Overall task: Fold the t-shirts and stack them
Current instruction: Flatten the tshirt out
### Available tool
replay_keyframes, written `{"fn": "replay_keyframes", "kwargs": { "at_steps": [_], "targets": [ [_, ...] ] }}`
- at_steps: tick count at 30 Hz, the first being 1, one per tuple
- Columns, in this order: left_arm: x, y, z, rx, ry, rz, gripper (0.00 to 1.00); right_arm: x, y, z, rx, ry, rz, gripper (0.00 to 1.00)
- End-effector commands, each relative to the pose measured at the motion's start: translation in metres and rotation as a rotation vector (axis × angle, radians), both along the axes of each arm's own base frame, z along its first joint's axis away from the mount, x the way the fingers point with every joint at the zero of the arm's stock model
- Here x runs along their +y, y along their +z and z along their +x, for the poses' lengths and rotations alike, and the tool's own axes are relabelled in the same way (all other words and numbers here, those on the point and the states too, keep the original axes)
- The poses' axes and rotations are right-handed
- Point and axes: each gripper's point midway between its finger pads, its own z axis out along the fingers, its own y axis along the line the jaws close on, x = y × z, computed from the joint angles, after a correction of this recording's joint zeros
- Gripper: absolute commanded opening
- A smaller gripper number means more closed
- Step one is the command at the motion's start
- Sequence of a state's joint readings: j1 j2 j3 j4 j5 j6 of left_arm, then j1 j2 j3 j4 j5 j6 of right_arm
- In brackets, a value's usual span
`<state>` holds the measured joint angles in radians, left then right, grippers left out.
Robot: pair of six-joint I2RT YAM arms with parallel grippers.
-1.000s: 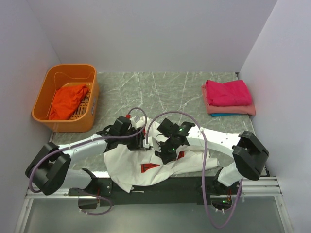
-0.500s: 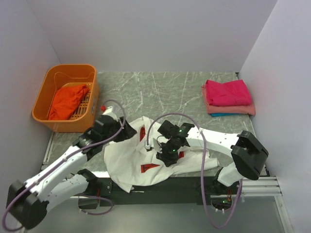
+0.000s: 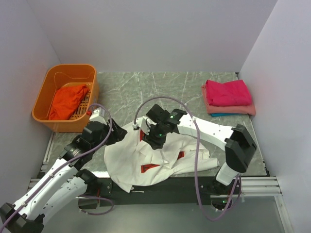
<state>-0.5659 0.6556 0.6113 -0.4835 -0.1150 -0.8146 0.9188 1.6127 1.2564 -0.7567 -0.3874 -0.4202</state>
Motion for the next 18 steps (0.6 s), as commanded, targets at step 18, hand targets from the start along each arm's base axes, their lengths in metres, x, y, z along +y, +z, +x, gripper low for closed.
{"fn": "replay_keyframes", "kwargs": {
  "at_steps": [18],
  "targets": [
    [0.013, 0.015, 0.0, -0.052, 0.058, -0.008, 0.63, 0.019, -0.027, 0.014, -0.108, -0.254, -0.239, 0.48]
  ]
}}
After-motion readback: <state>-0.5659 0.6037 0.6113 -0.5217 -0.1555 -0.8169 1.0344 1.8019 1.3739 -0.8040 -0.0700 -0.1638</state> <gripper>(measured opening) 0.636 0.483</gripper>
